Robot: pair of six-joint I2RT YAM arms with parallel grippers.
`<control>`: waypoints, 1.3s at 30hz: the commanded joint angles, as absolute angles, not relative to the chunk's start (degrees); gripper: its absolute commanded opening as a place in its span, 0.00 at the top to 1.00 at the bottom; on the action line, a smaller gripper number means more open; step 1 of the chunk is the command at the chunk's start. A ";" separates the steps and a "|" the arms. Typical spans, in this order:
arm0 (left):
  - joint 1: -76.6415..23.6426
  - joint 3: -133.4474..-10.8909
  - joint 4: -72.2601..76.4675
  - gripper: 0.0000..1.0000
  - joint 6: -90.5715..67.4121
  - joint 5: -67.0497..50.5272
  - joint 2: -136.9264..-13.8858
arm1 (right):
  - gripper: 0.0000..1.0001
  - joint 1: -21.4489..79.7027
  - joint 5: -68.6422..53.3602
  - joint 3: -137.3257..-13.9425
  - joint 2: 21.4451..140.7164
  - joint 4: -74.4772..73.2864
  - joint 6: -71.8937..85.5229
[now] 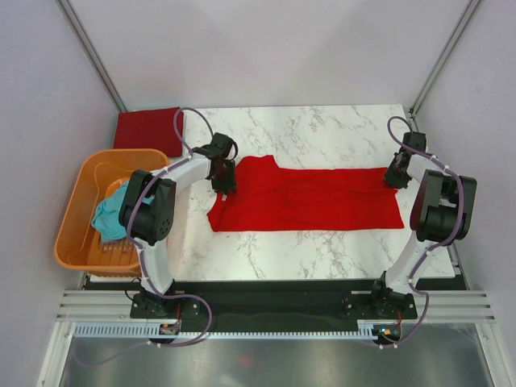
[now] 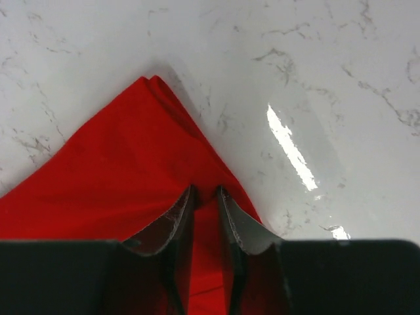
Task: Fold and stack the t-shirts
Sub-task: Fold the tshirt
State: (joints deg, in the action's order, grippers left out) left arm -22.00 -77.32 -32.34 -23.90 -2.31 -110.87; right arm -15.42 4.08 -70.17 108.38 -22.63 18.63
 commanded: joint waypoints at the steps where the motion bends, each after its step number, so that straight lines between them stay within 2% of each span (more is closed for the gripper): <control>1: -22.06 -76.03 -33.75 0.63 -27.42 3.69 -111.44 | 0.71 -15.21 10.98 -69.43 106.00 -21.89 19.07; 8: -22.06 -80.41 -34.01 0.62 -27.42 0.97 -107.58 | 0.67 -14.77 0.09 -72.50 102.57 -17.49 17.49; 12: -22.06 -85.06 -33.84 0.62 -27.60 -2.52 -107.48 | 0.70 -14.15 -5.26 -74.35 105.28 -17.67 16.79; 17: -22.15 -88.85 -33.75 0.62 -28.03 -4.57 -112.40 | 0.73 -13.54 -5.89 -75.50 108.80 -17.67 16.96; 23: -22.06 -92.37 -33.93 0.62 -29.35 -1.41 -119.79 | 0.74 -13.80 1.74 -77.17 114.60 -15.04 19.60; 27: -21.97 -91.84 -34.01 0.62 -30.94 6.57 -121.28 | 0.73 -13.89 9.57 -76.47 115.40 -14.68 21.53; 39: -21.09 -91.84 -34.19 0.62 -33.14 5.98 -122.52 | 0.74 -13.89 17.85 -71.63 112.68 -12.39 25.93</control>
